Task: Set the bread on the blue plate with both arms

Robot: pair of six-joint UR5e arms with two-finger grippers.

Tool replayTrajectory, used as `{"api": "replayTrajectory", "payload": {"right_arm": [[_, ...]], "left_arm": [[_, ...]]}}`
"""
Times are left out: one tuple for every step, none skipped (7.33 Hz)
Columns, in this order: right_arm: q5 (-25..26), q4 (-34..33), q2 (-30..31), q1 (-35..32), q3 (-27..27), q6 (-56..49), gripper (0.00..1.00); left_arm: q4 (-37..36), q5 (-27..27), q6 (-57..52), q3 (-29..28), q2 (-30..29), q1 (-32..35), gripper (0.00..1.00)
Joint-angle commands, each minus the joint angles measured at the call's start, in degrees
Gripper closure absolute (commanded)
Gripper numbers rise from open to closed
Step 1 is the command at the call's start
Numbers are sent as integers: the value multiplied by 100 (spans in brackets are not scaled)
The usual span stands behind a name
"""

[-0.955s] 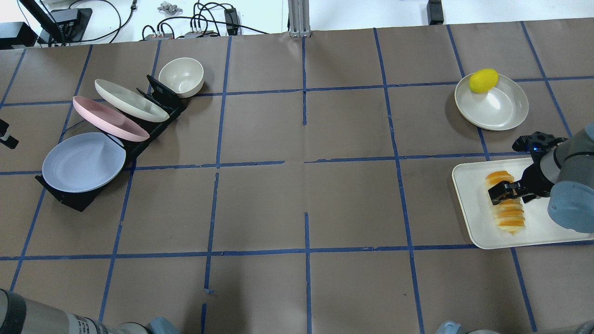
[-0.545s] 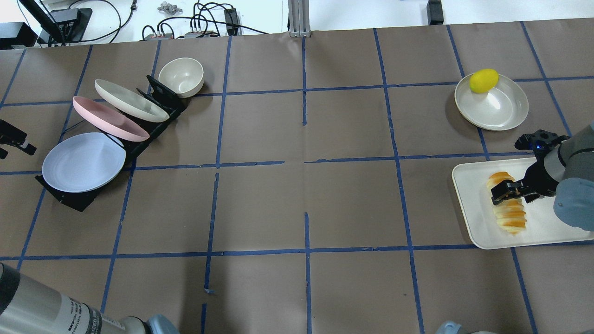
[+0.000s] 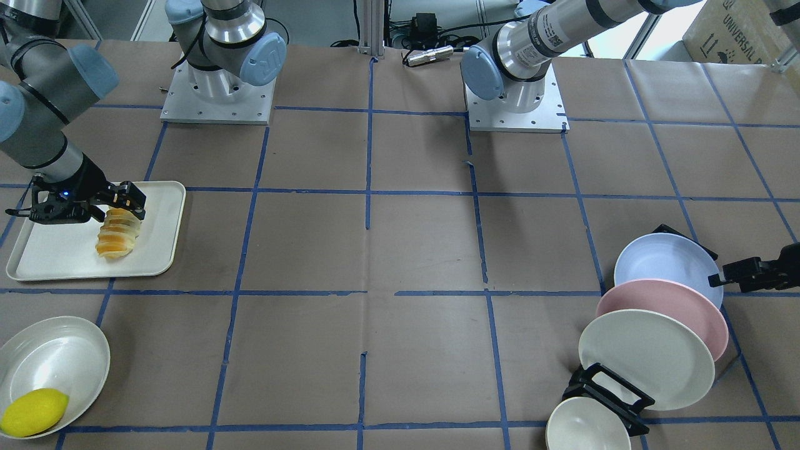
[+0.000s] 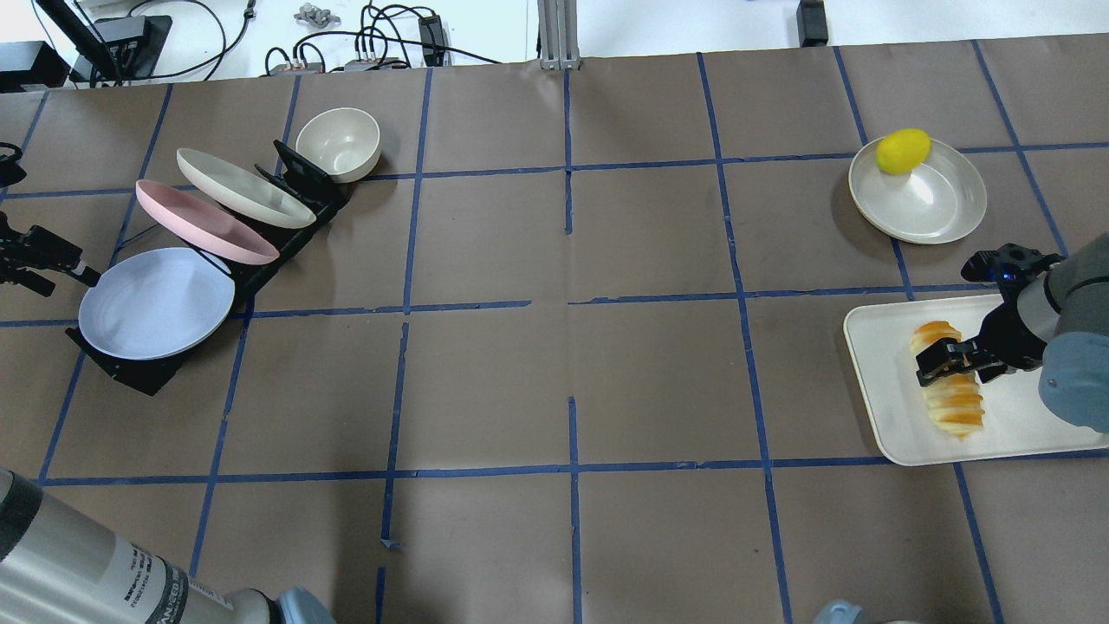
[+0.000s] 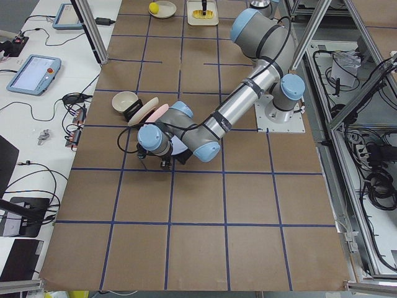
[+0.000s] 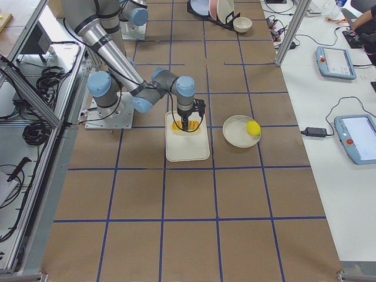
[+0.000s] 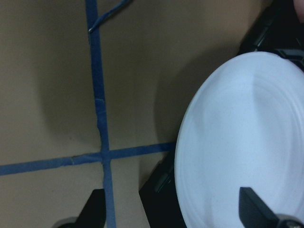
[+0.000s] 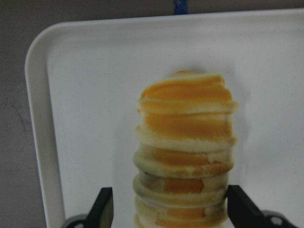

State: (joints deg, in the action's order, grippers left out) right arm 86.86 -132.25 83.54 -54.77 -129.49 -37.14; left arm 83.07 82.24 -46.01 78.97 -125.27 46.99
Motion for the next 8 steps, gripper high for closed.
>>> {"api": "replayTrajectory", "payload": {"right_arm": [[-28,-20,-13,1,11,-65,32],[33,-29,-22,1,20,-231,65],[42,-64,-13,1,20,-459,93],[42,-64,-13,1,3,-461,97],[42,-64,-4,1,-32,-453,97],[51,-30,39,-8,-15,-435,97],[68,32,101,-25,11,-444,96],[68,215,354,-43,20,-461,96]], "left_arm": [[-1,-24,39,92,-68,21,60],[7,-24,92,75,-59,21,87],[16,-32,118,57,-59,29,98],[34,-15,136,-13,-59,29,99],[43,-15,136,-39,-33,29,99],[69,-15,171,-83,10,38,99],[147,-6,197,-153,63,38,99],[313,20,189,-232,168,38,99]]}}
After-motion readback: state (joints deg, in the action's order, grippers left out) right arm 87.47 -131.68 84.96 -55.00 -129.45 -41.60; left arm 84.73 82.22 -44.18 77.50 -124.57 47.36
